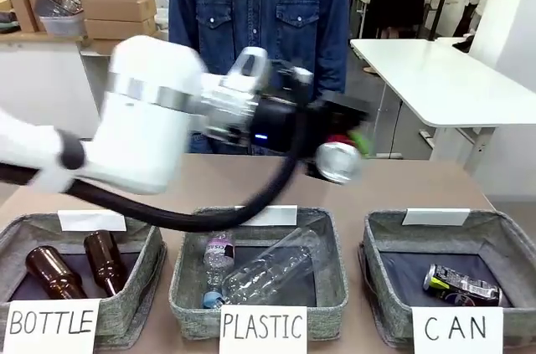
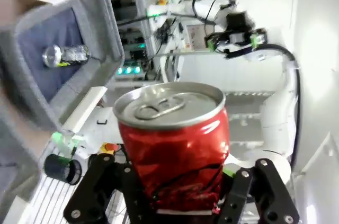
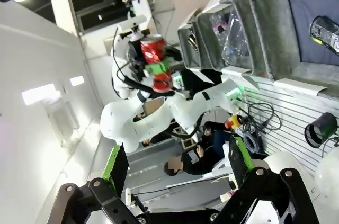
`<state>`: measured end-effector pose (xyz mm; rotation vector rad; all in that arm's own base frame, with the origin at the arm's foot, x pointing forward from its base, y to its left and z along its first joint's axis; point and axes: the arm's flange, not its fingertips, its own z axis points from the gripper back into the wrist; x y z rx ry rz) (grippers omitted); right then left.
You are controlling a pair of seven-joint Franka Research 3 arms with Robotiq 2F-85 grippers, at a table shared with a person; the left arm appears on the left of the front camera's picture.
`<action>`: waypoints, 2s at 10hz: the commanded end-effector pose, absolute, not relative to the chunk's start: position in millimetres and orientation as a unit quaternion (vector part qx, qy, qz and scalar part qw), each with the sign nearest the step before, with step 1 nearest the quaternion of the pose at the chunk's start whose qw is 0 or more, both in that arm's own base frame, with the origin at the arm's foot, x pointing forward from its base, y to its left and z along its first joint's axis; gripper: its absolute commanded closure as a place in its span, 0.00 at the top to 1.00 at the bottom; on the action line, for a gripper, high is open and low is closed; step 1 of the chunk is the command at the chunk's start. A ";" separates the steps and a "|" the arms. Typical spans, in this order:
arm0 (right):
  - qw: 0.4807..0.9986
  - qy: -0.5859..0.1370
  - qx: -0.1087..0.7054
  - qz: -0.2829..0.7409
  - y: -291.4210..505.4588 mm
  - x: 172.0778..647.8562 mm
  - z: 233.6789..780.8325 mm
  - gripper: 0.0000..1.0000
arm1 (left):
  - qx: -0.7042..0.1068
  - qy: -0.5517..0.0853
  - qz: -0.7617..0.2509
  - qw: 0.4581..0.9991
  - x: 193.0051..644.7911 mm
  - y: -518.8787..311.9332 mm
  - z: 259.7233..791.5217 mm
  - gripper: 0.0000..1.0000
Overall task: Sort the can waste into the basket.
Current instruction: Pick up the can waste from the table and place it in the right Fabric basket.
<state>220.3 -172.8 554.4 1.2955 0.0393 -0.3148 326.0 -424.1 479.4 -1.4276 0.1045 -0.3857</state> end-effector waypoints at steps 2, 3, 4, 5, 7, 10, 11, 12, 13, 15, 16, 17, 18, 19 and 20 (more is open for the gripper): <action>0.757 -0.071 0.613 -0.214 -253.8 171.9 574.7 1.00 | -0.574 0.097 -0.219 0.783 372.1 -548.4 464.4 0.00; 0.752 -0.083 0.610 -0.236 -280.7 153.2 566.8 1.00 | -0.542 0.104 -0.221 0.804 380.2 -578.2 455.8 0.00; 0.737 -0.088 0.623 -0.246 -301.3 136.2 557.6 1.00 | -0.507 0.116 -0.247 0.817 384.5 -606.4 448.5 0.00; 0.720 -0.100 0.634 -0.264 -315.7 125.1 548.0 1.00 | -0.477 0.122 -0.265 0.829 384.5 -631.2 443.9 0.00; 0.727 -0.102 0.622 -0.272 -302.2 122.2 556.0 1.00 | -0.402 0.100 -0.307 0.857 365.7 -669.6 443.1 0.00; 0.727 -0.102 0.622 -0.272 -302.2 122.2 556.0 1.00 | -0.318 0.085 -0.370 0.869 324.6 -676.8 450.1 0.00; 0.727 -0.102 0.622 -0.272 -302.2 122.2 556.0 1.00 | -0.288 0.066 -0.400 0.868 310.6 -677.0 451.7 0.00; 0.727 -0.102 0.622 -0.272 -302.2 122.2 556.0 1.00 | -0.252 0.023 -0.421 0.871 298.0 -679.0 451.5 0.00; 0.727 -0.102 0.622 -0.272 -302.2 122.2 556.0 1.00 | -0.237 0.022 -0.436 0.868 291.4 -680.2 451.7 0.00; 0.727 -0.102 0.622 -0.272 -302.2 122.2 556.0 1.00 | -0.213 0.026 -0.455 0.864 288.1 -673.6 454.3 0.00; 0.727 -0.102 0.622 -0.272 -302.2 122.2 556.0 1.00 | -0.204 0.020 -0.457 0.866 289.6 -670.8 456.5 0.00; 0.727 -0.102 0.622 -0.272 -302.2 122.2 556.0 1.00 | -0.205 0.016 -0.454 0.867 291.5 -669.3 458.6 0.00; 0.727 -0.102 0.622 -0.272 -302.2 122.2 556.0 1.00 | -0.208 0.015 -0.451 0.868 293.4 -668.2 459.3 0.00; 0.727 -0.102 0.622 -0.272 -302.2 122.2 556.0 1.00 | -0.208 0.014 -0.450 0.868 293.4 -666.4 458.6 0.00; 0.727 -0.102 0.622 -0.272 -302.2 122.2 556.0 1.00 | -0.213 0.014 -0.447 0.869 294.7 -666.1 458.9 0.21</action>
